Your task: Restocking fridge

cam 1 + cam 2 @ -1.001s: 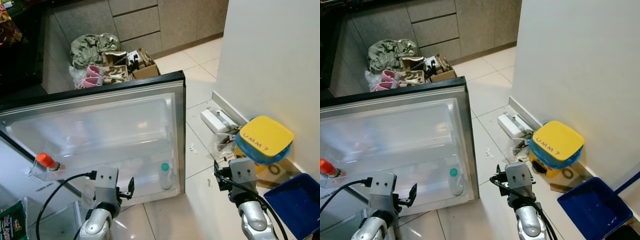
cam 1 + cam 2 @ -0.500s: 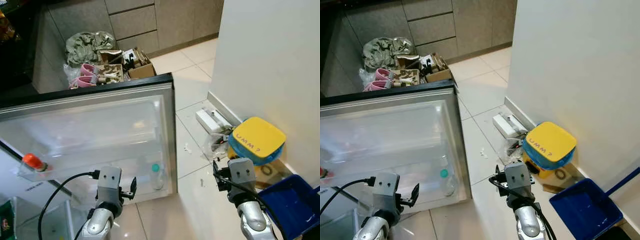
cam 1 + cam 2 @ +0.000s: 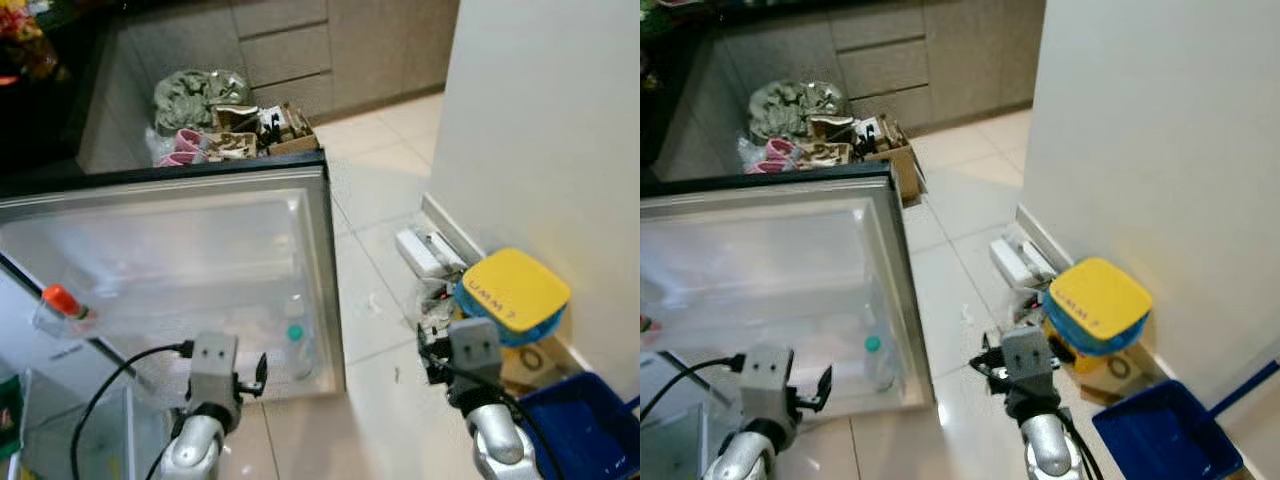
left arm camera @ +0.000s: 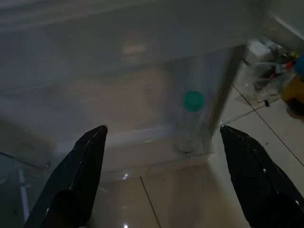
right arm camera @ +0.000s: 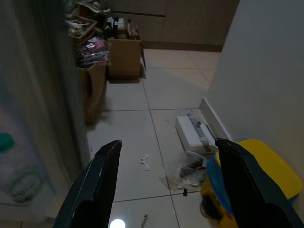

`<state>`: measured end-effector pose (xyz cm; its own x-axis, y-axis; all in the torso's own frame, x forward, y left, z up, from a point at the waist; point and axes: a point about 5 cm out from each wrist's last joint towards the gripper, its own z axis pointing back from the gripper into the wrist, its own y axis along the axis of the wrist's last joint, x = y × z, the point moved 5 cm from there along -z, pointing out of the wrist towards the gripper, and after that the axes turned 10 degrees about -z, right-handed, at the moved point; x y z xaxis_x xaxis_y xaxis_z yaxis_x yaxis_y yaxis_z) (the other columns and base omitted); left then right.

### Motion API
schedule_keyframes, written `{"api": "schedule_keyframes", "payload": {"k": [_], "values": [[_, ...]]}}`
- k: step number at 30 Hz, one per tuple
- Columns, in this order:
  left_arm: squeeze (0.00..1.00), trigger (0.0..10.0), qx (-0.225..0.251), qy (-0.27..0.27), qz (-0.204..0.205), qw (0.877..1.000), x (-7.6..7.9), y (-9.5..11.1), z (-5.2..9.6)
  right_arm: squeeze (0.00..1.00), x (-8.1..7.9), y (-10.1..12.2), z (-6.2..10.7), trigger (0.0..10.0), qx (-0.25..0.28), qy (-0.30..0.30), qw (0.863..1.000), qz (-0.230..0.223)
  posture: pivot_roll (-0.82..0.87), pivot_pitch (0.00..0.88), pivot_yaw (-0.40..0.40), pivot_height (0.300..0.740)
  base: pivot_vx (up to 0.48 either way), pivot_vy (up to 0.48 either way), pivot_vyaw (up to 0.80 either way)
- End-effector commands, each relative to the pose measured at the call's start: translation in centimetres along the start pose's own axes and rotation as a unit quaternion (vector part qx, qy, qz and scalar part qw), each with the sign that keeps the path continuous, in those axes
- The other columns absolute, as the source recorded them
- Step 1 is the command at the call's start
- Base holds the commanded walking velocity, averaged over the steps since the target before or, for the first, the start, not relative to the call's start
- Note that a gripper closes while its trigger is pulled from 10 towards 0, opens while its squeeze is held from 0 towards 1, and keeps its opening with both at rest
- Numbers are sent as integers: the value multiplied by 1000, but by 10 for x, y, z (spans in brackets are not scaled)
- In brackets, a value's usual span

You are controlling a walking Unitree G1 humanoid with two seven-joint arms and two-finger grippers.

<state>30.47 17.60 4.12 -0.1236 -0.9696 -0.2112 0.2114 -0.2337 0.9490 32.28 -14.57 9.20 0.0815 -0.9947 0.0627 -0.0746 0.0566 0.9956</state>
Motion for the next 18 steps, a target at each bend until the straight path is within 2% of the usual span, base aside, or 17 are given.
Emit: {"api": "schedule_keyframes", "payload": {"k": [1,11,18], "values": [[0,10000,-16,-1,-2,1000,1,-8,1,0,3,-6,4,10000,-11,-7,1000,-4,-256,206,73,707,0,-461,0],[0,10000,-25,5,-3,1000,-1,-12,1,0,3,-6,4,10000,-11,-7,1000,-4,-256,207,73,707,0,-406,0],[0,10000,-35,6,1,999,-1,-14,-1,0,3,-6,4,10000,-10,-8,1000,-4,-257,206,74,707,0,0,0]]}}
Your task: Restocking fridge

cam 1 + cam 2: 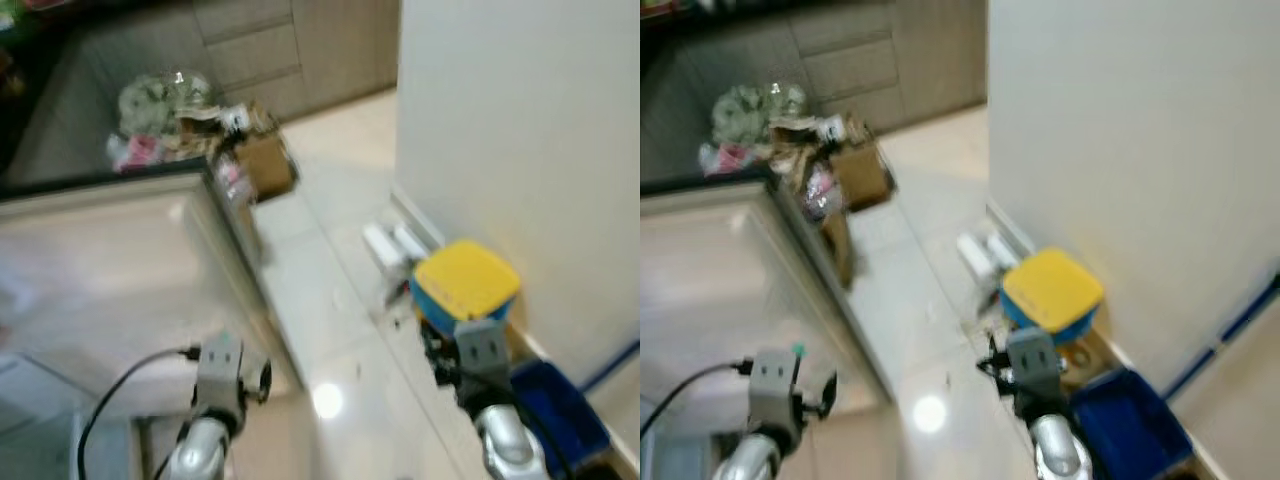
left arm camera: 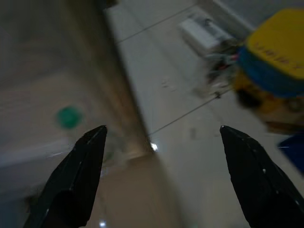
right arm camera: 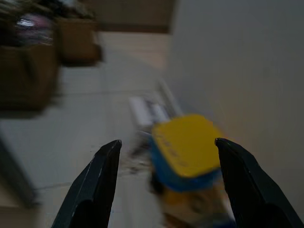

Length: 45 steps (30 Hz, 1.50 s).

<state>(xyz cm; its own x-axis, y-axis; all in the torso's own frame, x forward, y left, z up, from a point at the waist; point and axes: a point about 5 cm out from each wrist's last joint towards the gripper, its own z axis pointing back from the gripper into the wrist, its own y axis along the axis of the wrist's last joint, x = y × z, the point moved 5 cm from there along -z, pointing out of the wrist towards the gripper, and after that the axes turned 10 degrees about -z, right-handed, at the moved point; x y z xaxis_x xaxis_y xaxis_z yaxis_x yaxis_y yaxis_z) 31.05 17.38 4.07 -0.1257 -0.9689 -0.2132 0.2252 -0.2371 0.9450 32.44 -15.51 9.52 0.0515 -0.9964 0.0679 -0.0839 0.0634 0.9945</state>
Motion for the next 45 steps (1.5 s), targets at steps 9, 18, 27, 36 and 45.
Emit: {"api": "schedule_keyframes", "payload": {"k": [9,18,27,36,45], "values": [[0,10000,-30,8,2,1000,-3,-17,5,0,-6,-9,6,10000,-15,7,1000,-7,-259,206,74,707,0,0,0],[0,10000,-35,8,1,999,-3,-19,5,0,-6,-9,6,10000,-15,7,1000,-7,-259,206,73,707,0,0,0],[0,10000,-38,8,0,999,-3,-20,5,0,-6,-9,6,10000,-14,6,1000,-7,-260,208,73,707,0,0,0],[0,10000,-39,6,-1,999,-1,-20,5,0,-6,-9,6,10000,-16,5,1000,-8,-256,211,72,707,0,0,0],[0,10000,-40,4,0,999,0,-21,5,0,-7,-9,6,10000,-15,5,1000,-10,-256,213,72,707,0,53,0]]}}
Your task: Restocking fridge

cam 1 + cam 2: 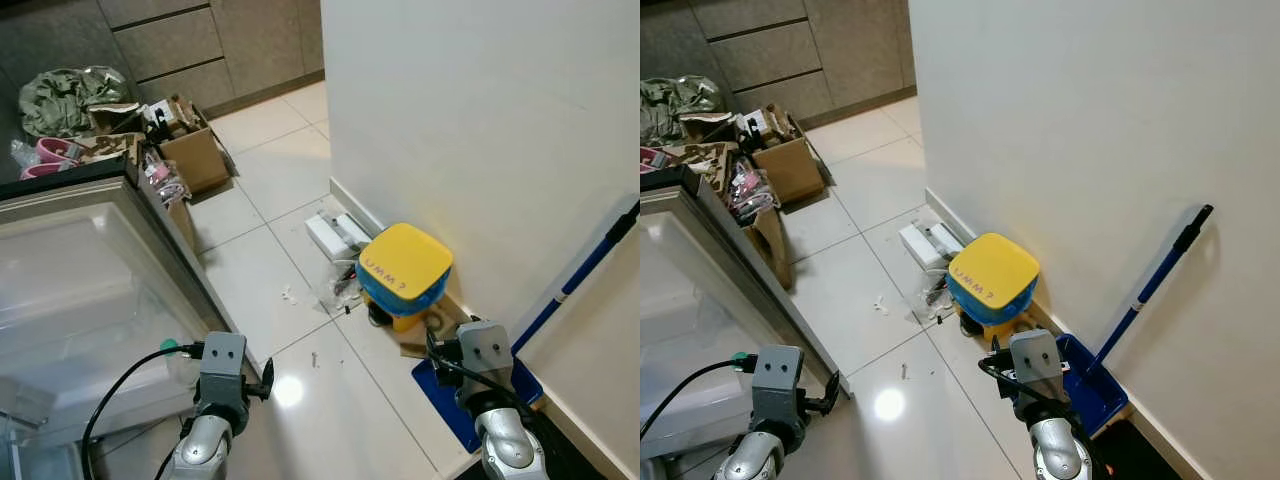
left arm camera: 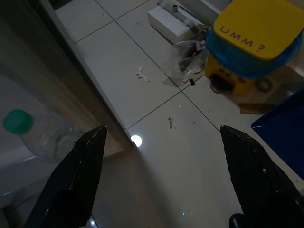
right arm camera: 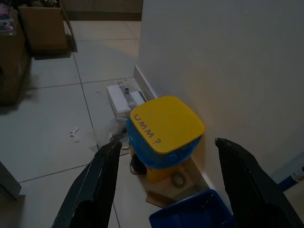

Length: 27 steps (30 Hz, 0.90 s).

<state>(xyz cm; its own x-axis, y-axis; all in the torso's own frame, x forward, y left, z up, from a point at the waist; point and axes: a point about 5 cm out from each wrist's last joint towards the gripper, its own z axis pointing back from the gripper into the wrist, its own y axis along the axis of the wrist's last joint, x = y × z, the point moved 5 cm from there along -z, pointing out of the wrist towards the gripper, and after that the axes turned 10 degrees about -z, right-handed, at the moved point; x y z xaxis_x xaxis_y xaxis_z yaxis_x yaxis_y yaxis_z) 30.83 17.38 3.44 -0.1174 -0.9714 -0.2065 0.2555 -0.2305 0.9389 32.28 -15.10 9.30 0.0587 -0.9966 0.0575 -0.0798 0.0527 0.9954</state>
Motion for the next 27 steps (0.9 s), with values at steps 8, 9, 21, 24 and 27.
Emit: {"api": "schedule_keyframes", "payload": {"k": [8,9,21,24,27], "values": [[0,10000,-25,1,-2,1000,-2,-14,4,0,-3,-8,5,10000,-15,1,1000,-4,-255,215,73,707,0,480,0],[0,10000,-25,1,-3,1000,-2,-14,4,0,-3,-8,5,10000,-15,1,1000,-4,-254,216,73,707,0,480,0],[0,10000,-22,0,-9,1000,-3,-13,4,0,-3,-8,6,10000,-15,1,1000,-4,-254,217,74,707,0,360,0],[0,10000,-22,0,-10,1000,-3,-13,4,0,-3,-8,6,10000,-15,0,1000,-4,-255,217,74,707,0,0,0],[0,10000,-22,1,-11,1000,-3,-13,4,0,-3,-8,6,10000,-15,0,1000,-4,-254,217,74,707,0,0,0]]}}
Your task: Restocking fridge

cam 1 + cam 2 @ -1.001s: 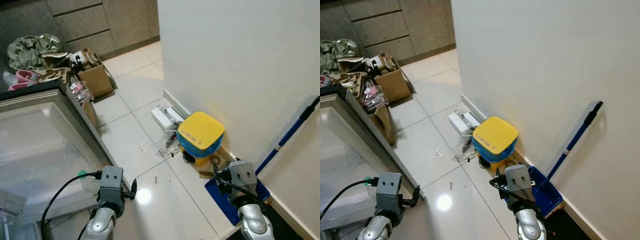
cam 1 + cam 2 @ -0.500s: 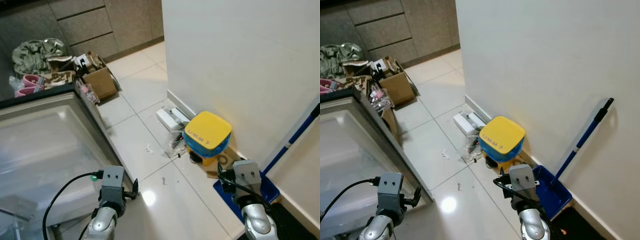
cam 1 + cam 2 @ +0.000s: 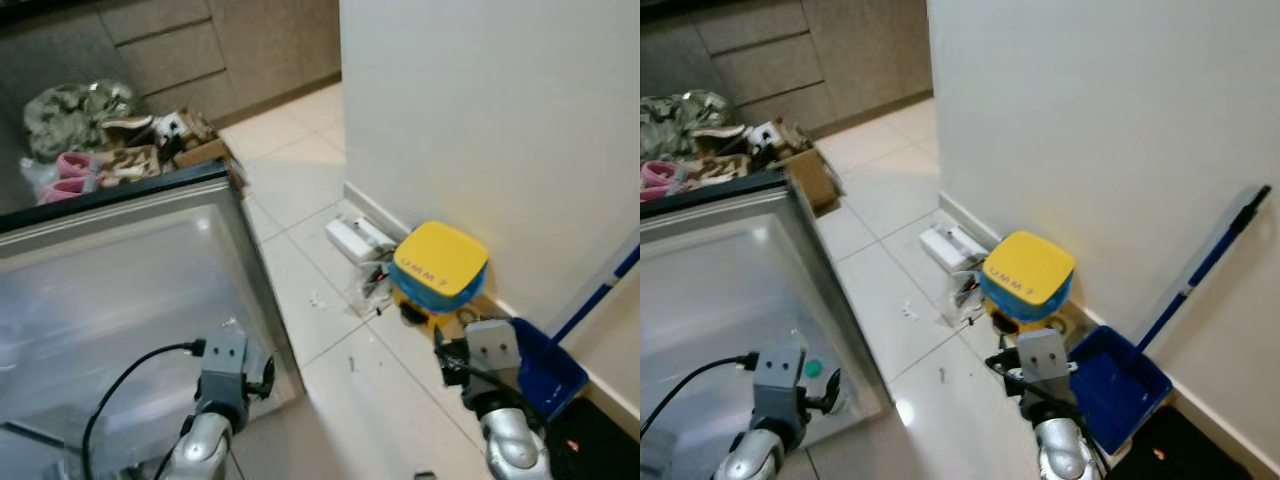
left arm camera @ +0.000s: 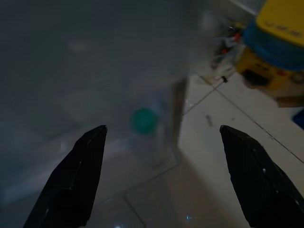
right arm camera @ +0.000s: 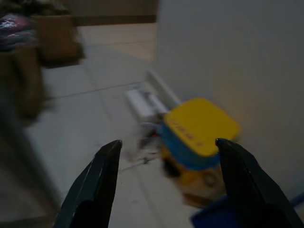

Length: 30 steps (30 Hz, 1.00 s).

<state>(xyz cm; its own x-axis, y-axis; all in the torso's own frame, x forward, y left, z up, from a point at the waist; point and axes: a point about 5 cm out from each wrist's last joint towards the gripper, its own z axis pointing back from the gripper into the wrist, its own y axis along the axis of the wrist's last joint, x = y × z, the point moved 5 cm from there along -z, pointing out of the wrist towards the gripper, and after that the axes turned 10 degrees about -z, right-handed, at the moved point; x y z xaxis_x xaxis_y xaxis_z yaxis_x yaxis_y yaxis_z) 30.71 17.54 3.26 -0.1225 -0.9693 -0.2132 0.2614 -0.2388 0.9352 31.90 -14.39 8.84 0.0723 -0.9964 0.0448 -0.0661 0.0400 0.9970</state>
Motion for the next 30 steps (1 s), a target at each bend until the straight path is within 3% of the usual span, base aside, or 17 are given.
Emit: {"api": "schedule_keyframes", "payload": {"k": [1,30], "values": [[0,10000,-19,2,-7,1000,-2,-11,3,0,5,-4,2,10000,-9,-6,1000,3,-254,217,74,707,0,0,0],[0,10000,-20,15,-9,1000,-6,-12,2,0,3,-4,0,10000,-9,0,1000,5,-249,212,75,707,0,0,0]]}}
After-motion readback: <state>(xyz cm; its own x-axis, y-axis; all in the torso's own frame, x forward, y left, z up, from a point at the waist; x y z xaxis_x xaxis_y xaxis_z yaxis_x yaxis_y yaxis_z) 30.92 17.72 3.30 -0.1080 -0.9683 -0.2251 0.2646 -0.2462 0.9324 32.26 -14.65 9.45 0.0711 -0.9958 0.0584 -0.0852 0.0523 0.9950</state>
